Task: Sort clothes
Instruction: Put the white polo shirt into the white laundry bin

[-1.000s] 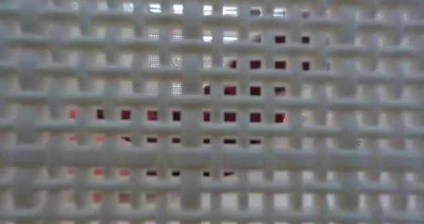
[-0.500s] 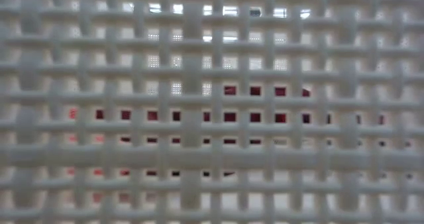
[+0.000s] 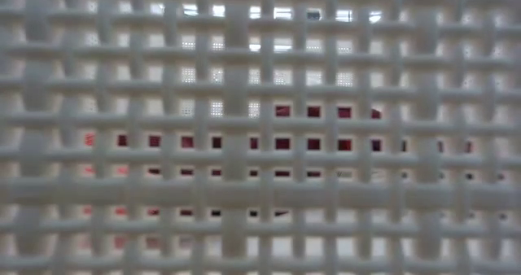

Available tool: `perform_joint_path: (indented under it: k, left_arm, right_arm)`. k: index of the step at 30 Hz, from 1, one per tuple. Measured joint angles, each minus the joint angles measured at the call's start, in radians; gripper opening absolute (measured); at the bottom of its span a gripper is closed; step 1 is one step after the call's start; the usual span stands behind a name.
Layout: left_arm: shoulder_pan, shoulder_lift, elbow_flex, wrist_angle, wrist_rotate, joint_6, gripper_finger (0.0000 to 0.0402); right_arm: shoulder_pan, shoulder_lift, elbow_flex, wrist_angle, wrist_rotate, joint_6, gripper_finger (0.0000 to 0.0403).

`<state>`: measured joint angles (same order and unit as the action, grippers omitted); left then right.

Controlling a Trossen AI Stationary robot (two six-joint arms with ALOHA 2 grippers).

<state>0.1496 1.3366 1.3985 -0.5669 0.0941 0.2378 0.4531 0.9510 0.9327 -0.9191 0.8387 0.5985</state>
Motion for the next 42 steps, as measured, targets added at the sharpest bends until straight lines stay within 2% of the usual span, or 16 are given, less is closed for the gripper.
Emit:
perform_joint_path:
  k: [4,10,14,17,22,25,28,33,34,38,42]
  left_arm:
    - [0.068,-0.030,-0.078,0.012,0.039,-0.023,0.0122]
    - [0.107,-0.075,-0.193,0.072,0.073,-0.076,0.0122]
    - [0.107,-0.119,-0.261,0.164,0.075,-0.082,0.0122]
    - [0.117,-0.156,-0.318,0.258,0.078,-0.075,0.0122]
    - [0.136,-0.200,-0.412,0.404,0.078,-0.121,0.0122]
    - [0.136,-0.208,-0.452,0.466,0.079,-0.128,0.0122]
    - [0.136,-0.208,-0.471,0.486,0.083,-0.128,0.0122]
    - [0.135,-0.208,-0.471,0.484,0.092,-0.129,0.0122]
    - [0.136,-0.208,-0.470,0.484,0.100,-0.136,0.0122]
    - [0.135,-0.208,-0.471,0.507,0.152,-0.153,0.0122]
    - [0.135,-0.208,-0.471,0.558,0.212,-0.155,0.0122]
  right_arm:
    - [-0.093,0.020,-0.034,0.000,-0.105,0.010,0.0180]
    - [-0.237,0.036,-0.143,0.000,-0.260,0.068,0.0180]
    - [-0.324,0.035,-0.197,0.015,-0.298,0.088,0.0180]
    - [-0.385,0.035,-0.229,0.106,-0.353,0.035,0.0180]
    - [-0.490,0.035,-0.286,0.310,-0.525,-0.084,0.0180]
    - [-0.539,0.042,-0.300,0.316,-0.571,-0.091,0.0175]
    - [-0.564,0.054,-0.302,0.306,-0.621,-0.111,0.0144]
    - [-0.563,0.059,-0.302,0.348,-0.663,-0.145,0.0024]
    - [-0.563,0.057,-0.302,0.358,-0.663,-0.153,0.0014]
    - [-0.563,0.046,-0.272,0.378,-0.663,-0.223,0.0005]
    - [-0.563,0.018,-0.158,0.384,-0.658,-0.316,0.0002]
